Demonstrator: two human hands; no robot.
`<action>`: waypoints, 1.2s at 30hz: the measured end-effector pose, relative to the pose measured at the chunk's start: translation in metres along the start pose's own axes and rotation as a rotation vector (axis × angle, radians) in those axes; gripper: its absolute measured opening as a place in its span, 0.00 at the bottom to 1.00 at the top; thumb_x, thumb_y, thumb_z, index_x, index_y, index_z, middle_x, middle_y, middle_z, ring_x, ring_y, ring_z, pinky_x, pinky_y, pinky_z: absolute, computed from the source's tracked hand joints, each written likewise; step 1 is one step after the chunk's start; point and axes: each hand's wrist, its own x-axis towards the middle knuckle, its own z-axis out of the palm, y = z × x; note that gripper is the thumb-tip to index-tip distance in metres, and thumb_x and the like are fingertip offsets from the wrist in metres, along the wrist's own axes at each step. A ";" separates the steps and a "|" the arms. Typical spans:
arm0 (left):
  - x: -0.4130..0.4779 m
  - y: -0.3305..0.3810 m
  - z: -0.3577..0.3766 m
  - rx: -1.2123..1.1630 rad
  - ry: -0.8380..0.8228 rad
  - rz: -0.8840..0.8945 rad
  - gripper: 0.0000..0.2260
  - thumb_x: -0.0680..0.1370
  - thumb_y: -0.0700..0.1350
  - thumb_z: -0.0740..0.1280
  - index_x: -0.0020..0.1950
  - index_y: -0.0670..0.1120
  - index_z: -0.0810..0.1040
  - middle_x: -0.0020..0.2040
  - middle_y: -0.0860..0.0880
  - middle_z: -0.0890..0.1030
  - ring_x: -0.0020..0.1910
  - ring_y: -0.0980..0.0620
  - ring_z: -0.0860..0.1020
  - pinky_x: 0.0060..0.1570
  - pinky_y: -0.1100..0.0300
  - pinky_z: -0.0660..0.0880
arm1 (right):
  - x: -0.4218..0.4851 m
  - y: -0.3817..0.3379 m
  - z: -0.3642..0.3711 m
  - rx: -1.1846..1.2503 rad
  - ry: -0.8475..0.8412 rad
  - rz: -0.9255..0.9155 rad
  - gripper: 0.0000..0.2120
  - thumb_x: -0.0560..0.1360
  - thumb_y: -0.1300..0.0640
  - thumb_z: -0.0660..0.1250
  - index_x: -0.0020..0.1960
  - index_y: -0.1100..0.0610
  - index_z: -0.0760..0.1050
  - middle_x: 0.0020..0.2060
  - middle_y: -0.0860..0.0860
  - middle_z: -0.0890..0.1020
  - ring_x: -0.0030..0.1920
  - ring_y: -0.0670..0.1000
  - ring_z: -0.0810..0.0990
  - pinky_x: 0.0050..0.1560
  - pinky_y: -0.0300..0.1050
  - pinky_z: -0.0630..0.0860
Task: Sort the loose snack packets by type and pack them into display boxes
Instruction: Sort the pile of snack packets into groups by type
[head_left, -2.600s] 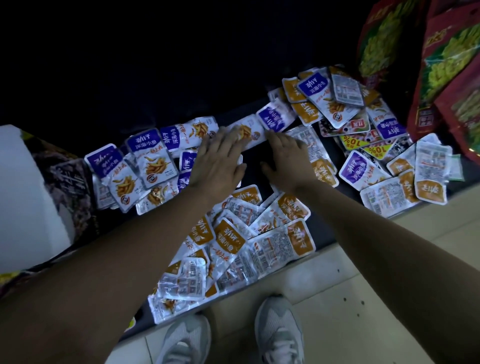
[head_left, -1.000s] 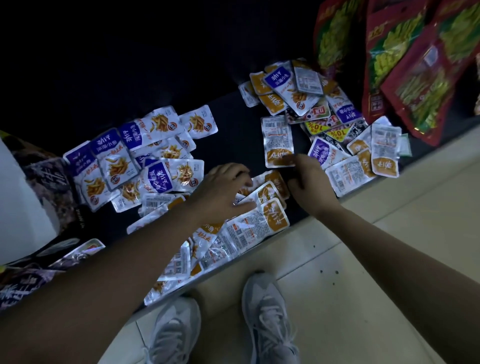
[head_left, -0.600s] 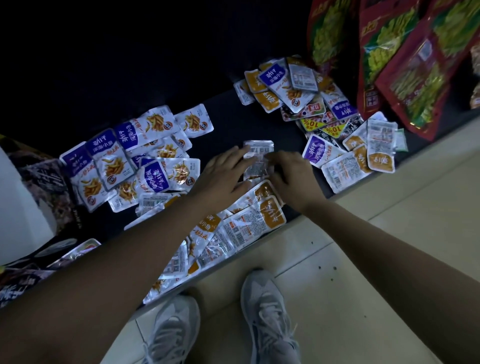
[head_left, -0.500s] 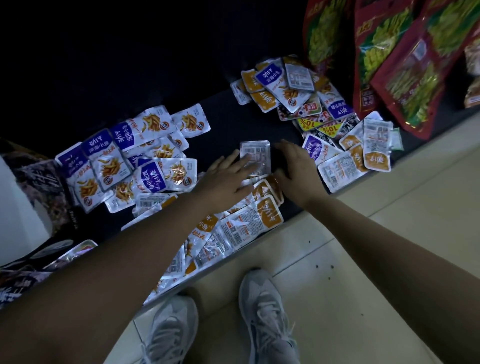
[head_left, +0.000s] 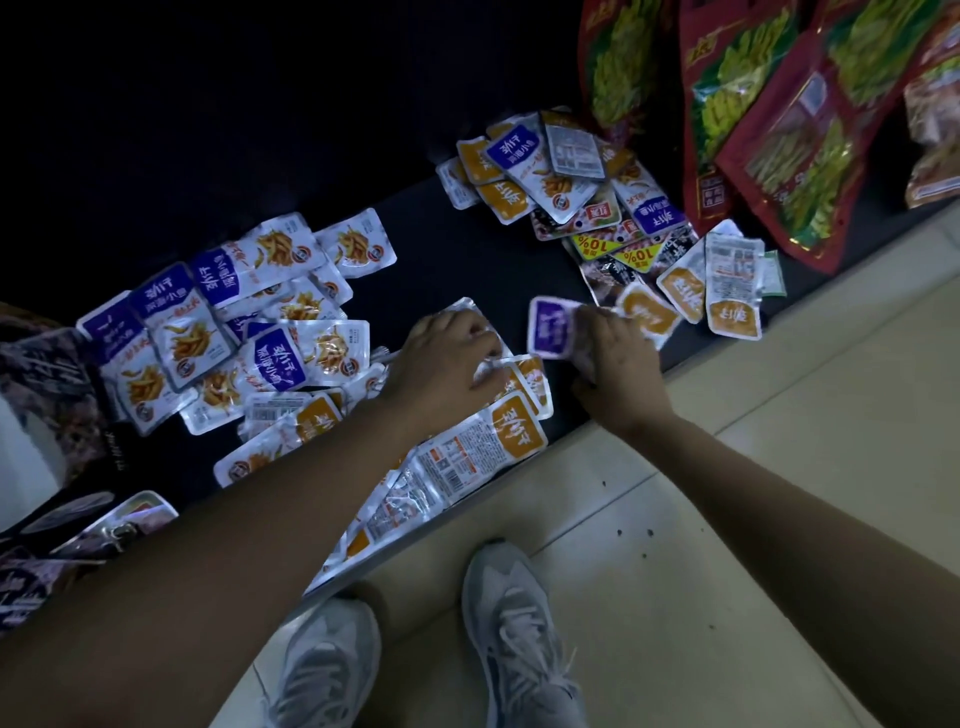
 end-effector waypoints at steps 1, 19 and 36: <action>0.002 0.002 0.000 0.017 0.034 -0.006 0.24 0.76 0.61 0.53 0.54 0.47 0.80 0.54 0.47 0.75 0.57 0.46 0.72 0.59 0.53 0.64 | -0.002 -0.001 0.002 0.040 0.023 -0.067 0.33 0.68 0.62 0.72 0.71 0.62 0.65 0.64 0.61 0.72 0.62 0.64 0.70 0.58 0.55 0.68; 0.069 0.035 -0.004 -0.528 0.176 -0.415 0.09 0.78 0.46 0.68 0.56 0.44 0.77 0.55 0.46 0.79 0.54 0.49 0.75 0.51 0.59 0.69 | -0.001 0.025 -0.005 0.340 0.162 -0.036 0.29 0.71 0.55 0.68 0.71 0.59 0.66 0.72 0.58 0.65 0.69 0.58 0.64 0.66 0.47 0.61; -0.068 -0.065 -0.087 -0.907 0.270 -0.733 0.16 0.77 0.40 0.68 0.64 0.39 0.72 0.52 0.42 0.77 0.50 0.44 0.77 0.40 0.59 0.80 | 0.027 -0.123 0.004 1.023 -0.229 0.119 0.21 0.78 0.64 0.65 0.69 0.56 0.65 0.53 0.55 0.76 0.53 0.57 0.78 0.48 0.50 0.78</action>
